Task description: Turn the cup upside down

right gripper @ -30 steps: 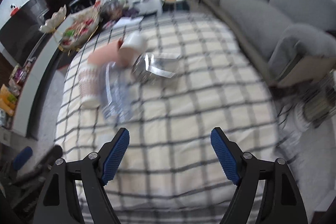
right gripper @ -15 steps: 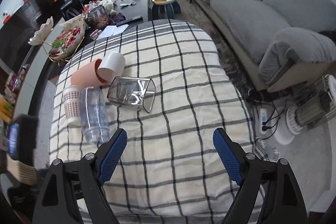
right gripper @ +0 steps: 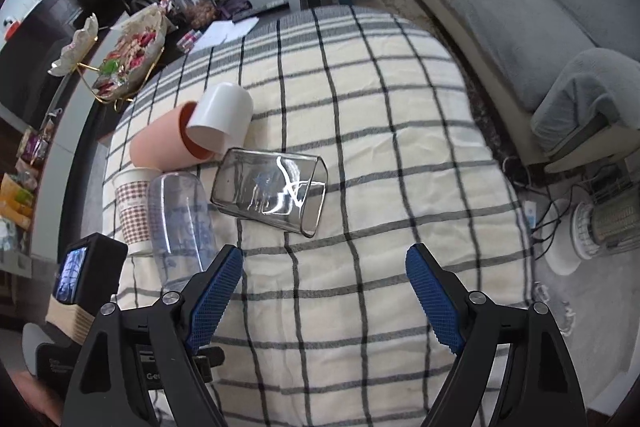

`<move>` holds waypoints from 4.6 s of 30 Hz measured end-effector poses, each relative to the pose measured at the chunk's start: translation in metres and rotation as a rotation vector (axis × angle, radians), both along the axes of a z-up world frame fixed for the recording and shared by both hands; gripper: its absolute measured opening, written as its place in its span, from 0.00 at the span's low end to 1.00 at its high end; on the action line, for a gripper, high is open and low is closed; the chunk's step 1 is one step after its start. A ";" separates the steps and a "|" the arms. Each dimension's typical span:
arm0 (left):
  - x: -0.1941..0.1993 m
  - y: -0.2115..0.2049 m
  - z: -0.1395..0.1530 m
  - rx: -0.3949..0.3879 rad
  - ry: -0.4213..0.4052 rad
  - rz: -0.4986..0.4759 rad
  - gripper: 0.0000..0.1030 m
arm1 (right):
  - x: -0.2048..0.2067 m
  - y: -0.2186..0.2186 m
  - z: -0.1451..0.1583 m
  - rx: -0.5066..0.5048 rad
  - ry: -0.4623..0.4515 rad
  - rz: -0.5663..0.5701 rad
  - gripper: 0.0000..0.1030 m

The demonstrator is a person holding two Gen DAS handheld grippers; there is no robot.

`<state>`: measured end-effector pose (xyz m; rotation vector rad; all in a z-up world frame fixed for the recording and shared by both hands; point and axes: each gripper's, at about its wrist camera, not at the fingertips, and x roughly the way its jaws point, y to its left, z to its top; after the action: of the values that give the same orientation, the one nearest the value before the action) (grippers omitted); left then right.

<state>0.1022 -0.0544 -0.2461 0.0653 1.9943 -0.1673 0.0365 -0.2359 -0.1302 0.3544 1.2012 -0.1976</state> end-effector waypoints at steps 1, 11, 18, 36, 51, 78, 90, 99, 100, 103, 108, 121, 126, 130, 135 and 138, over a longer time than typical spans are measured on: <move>0.000 0.002 -0.002 0.001 0.006 0.002 0.66 | 0.002 0.000 -0.004 0.004 0.006 0.001 0.82; -0.010 0.013 -0.014 -0.024 0.022 0.016 0.45 | 0.010 -0.005 -0.018 0.023 0.029 -0.001 0.82; -0.027 0.019 0.020 -0.033 -0.103 -0.002 0.44 | -0.001 -0.003 -0.011 0.020 0.016 -0.002 0.82; -0.088 0.067 0.073 -0.212 -0.943 0.051 0.45 | -0.066 0.022 -0.020 -0.055 -0.055 0.007 0.82; -0.109 0.051 0.037 -0.088 -1.195 0.002 0.45 | -0.093 0.027 -0.029 -0.089 -0.070 -0.010 0.82; -0.144 0.065 0.109 -0.127 -1.140 -0.013 0.67 | -0.111 0.045 0.026 -0.145 -0.236 0.027 0.82; -0.153 0.086 0.151 -0.102 -1.157 0.045 0.84 | -0.136 0.065 0.073 -0.284 -0.429 0.004 0.91; -0.158 0.092 0.160 -0.070 -1.166 0.070 0.87 | -0.139 0.068 0.075 -0.284 -0.444 0.004 0.91; -0.159 0.092 0.162 -0.065 -1.173 0.072 0.89 | -0.140 0.069 0.076 -0.284 -0.447 0.003 0.91; -0.160 0.091 0.167 -0.052 -1.195 0.069 0.94 | -0.144 0.071 0.078 -0.287 -0.467 -0.002 0.92; -0.162 0.087 0.174 -0.049 -1.224 0.069 0.99 | -0.148 0.070 0.082 -0.298 -0.494 -0.021 0.98; -0.164 0.088 0.180 -0.026 -1.234 0.083 0.99 | -0.152 0.073 0.090 -0.312 -0.516 -0.019 0.98; -0.164 0.089 0.180 -0.026 -1.230 0.086 0.99 | -0.151 0.073 0.090 -0.310 -0.516 -0.021 0.98; -0.164 0.089 0.180 -0.026 -1.229 0.086 0.99 | -0.152 0.073 0.090 -0.311 -0.517 -0.020 0.98; -0.163 0.088 0.178 -0.029 -1.225 0.084 0.99 | -0.152 0.073 0.090 -0.313 -0.518 -0.021 0.98; -0.163 0.088 0.178 -0.028 -1.225 0.084 0.99 | -0.152 0.073 0.092 -0.314 -0.521 -0.021 0.98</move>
<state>-0.0610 0.0333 -0.0679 0.0468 0.7702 -0.0645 -0.1152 -0.1630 -0.0378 0.1287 0.6391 -0.2870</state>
